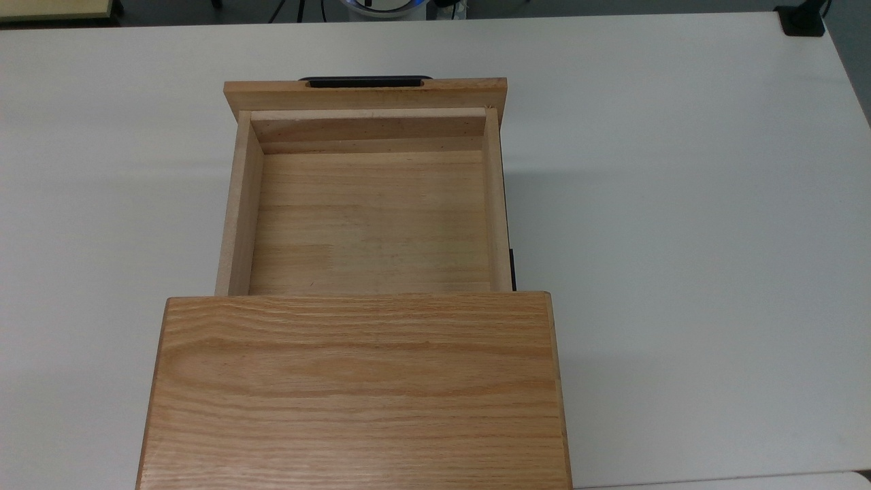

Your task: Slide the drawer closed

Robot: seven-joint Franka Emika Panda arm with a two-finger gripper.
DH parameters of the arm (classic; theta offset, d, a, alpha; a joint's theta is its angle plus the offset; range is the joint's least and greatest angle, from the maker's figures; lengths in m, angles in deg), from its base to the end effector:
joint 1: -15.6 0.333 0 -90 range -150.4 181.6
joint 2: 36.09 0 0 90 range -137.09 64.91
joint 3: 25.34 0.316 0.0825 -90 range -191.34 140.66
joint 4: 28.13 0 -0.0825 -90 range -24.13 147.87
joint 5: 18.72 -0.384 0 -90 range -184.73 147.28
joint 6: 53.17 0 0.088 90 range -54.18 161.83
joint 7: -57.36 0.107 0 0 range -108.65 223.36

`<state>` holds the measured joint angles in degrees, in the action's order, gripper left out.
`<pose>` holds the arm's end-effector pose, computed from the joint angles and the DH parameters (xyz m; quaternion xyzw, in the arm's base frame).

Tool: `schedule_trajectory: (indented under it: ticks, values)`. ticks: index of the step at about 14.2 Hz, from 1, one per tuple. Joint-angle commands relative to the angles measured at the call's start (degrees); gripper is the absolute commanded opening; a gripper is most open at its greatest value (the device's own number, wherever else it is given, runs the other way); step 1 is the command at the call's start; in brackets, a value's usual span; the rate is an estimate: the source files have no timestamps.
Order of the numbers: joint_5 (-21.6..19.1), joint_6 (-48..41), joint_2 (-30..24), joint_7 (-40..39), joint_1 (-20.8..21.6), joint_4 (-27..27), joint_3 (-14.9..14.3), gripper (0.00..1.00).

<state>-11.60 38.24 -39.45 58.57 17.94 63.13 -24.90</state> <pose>0.5389 0.0133 0.6492 0.9975 0.0133 0.0327 0.0612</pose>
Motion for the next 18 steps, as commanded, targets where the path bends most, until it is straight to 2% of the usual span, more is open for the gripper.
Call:
schedule_trajectory:
  ticks: [1, 15, 17, 18]
  values:
    - [-0.44, -0.98, 0.11, -0.68, 0.38, -0.65, 0.08, 1.0]
    - [-3.08, -1.07, -0.07, -1.82, -0.06, -0.04, -0.01, 1.0]
    - [-3.08, -1.24, -0.16, -8.9, -0.32, 1.02, -0.01, 1.0]
    - [-3.08, -2.29, -0.16, -11.82, -0.4, 1.2, -0.01, 0.91]
